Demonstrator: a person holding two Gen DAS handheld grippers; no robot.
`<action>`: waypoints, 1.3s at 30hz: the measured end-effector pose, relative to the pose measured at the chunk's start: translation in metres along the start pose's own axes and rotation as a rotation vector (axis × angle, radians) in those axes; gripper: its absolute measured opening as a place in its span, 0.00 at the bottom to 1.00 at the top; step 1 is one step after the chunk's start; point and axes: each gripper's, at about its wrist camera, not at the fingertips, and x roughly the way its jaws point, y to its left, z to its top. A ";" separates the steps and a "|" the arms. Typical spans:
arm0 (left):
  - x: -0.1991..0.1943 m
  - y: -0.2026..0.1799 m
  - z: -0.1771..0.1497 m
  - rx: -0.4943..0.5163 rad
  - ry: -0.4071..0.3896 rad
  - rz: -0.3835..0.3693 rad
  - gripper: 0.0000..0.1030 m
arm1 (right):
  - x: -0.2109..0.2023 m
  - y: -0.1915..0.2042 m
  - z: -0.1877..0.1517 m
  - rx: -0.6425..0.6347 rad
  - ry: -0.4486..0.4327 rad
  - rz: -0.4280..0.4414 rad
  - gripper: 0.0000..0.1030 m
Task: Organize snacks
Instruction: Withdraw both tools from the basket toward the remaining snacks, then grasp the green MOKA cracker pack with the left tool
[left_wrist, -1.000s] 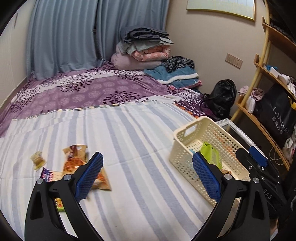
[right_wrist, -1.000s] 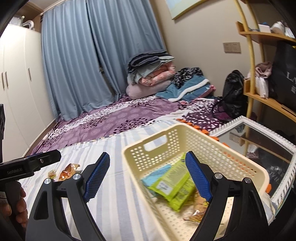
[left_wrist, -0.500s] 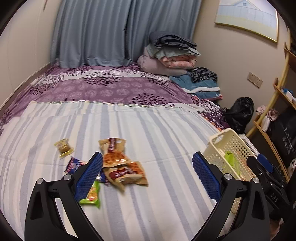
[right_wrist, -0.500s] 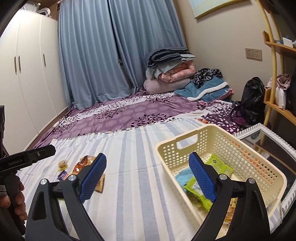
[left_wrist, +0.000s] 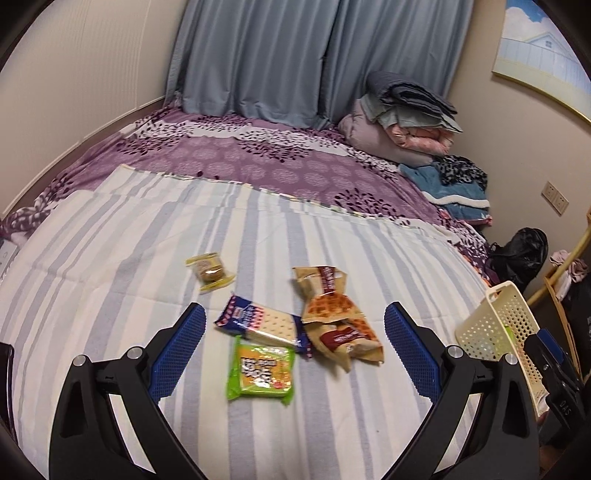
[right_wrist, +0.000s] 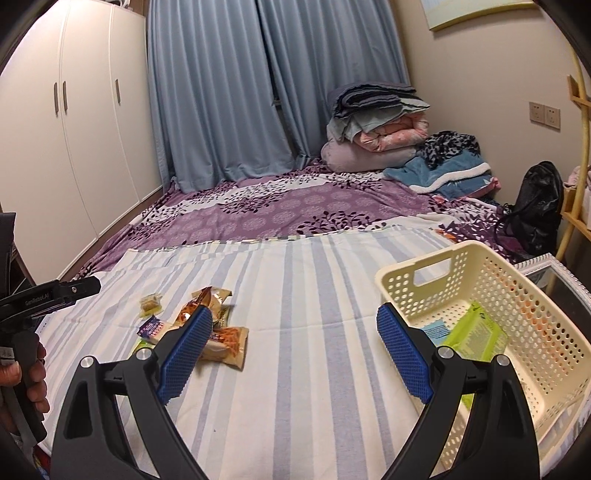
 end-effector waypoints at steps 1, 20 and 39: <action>0.002 0.004 -0.001 -0.004 0.005 0.005 0.96 | 0.001 0.003 0.000 -0.005 0.006 0.006 0.87; 0.091 0.024 -0.053 -0.008 0.221 0.065 0.96 | 0.026 0.031 -0.017 -0.062 0.098 0.054 0.87; 0.127 0.029 -0.076 0.027 0.286 0.094 0.96 | 0.058 0.046 -0.029 -0.090 0.183 0.080 0.87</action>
